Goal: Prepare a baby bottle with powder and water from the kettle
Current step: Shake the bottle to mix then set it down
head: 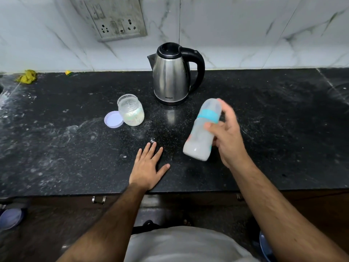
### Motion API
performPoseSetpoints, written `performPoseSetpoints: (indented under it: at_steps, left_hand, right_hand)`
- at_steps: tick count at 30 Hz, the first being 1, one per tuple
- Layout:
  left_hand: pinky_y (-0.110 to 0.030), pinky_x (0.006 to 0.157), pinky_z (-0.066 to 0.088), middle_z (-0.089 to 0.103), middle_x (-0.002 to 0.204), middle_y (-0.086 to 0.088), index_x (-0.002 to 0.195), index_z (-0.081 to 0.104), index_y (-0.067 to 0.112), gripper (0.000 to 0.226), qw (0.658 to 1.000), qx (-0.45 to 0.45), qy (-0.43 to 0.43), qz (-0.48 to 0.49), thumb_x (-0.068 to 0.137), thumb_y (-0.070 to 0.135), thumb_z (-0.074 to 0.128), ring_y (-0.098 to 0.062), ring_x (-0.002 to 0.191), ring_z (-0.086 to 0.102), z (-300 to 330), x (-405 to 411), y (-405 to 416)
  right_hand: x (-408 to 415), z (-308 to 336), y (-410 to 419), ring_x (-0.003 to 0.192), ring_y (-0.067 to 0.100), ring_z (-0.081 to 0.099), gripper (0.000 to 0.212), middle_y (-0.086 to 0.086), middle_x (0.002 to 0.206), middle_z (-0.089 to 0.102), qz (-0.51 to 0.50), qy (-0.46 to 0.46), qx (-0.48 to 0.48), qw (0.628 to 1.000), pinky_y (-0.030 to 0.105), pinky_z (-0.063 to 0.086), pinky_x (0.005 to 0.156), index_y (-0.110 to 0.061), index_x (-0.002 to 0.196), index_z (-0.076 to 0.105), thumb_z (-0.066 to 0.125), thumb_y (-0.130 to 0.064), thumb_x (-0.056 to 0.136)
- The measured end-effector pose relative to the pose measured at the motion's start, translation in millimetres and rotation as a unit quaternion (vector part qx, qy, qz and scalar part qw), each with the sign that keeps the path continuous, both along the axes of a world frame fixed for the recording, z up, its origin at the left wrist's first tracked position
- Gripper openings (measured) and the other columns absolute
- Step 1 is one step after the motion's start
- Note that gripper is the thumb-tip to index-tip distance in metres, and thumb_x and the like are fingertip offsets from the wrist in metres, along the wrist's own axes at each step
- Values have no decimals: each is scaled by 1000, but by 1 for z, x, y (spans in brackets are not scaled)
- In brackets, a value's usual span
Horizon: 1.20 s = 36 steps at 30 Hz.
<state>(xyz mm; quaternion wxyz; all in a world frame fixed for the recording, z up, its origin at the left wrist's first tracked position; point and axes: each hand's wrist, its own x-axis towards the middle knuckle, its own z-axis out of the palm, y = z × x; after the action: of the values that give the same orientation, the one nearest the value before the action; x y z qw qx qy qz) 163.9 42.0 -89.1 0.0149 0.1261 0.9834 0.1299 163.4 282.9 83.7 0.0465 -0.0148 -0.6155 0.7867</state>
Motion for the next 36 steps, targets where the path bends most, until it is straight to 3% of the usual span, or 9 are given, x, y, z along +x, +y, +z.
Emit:
performPoseSetpoints:
  at_steps: [3,8,12,17,21,25,30,34,36]
  left_hand:
    - [-40,124,0,10,166,1,154,26,29,78,1000,0,-1,-1,90,73,22,-14,153,-3,1,0,0]
    - [-40,124,-1,10,166,2,154,27,29,79,1000,0,0,1,90,74,21,-13,153,-3,0,0,0]
    - [-40,124,-1,10,166,2,154,26,29,79,1000,2,-1,0,90,74,21,-13,153,-4,-1,0,0]
    - [-39,124,-2,10,166,2,154,26,29,79,1000,4,-3,0,90,74,22,-13,153,-4,1,0,0]
    - [-39,124,-3,9,166,1,155,26,28,77,1000,5,-2,-2,92,72,25,-13,153,-4,2,1,0]
    - [-39,124,-3,10,166,1,155,26,28,76,1000,1,-3,-2,92,71,25,-14,153,-3,2,1,0]
    - [-39,124,-3,9,166,2,155,25,29,77,1000,-1,0,-2,91,72,23,-12,153,-5,0,0,0]
    - [-38,124,-4,9,166,2,155,25,30,78,1000,-4,-1,0,91,73,22,-12,153,-5,-1,0,-1]
    - [-39,124,-4,8,166,2,155,25,30,77,1000,-6,0,-1,91,73,22,-12,153,-5,-2,-1,-1]
  right_hand:
    - [-6,-2,2,80,4,69,67,-18,86,72,-96,-9,-68,993,26,56,63,-20,145,35,60,-20,83]
    - [2,0,-1,81,9,70,69,-10,90,74,54,-3,31,998,25,56,63,-28,142,38,64,-11,80]
    - [-7,0,3,81,7,69,67,-16,87,72,-83,-6,-66,994,27,57,65,-21,145,34,59,-20,83]
    - [1,3,-1,79,7,70,70,-11,89,74,40,2,25,999,25,57,62,-26,144,35,63,-12,81]
    - [-9,2,3,78,4,69,67,-19,84,72,-94,-3,-58,994,26,56,62,-22,146,33,59,-21,84]
    - [2,2,-2,80,7,70,70,-11,89,74,50,-7,33,998,25,56,62,-27,143,36,63,-14,80]
    - [-7,0,2,80,3,69,68,-19,86,72,-84,5,-56,995,26,56,65,-21,147,32,58,-19,84]
    - [2,2,-3,80,7,70,71,-12,90,74,58,4,27,998,25,56,64,-27,142,37,66,-15,78]
    - [-1,5,-1,81,9,69,72,-11,90,74,15,10,1,1000,26,56,64,-24,142,38,66,-15,77]
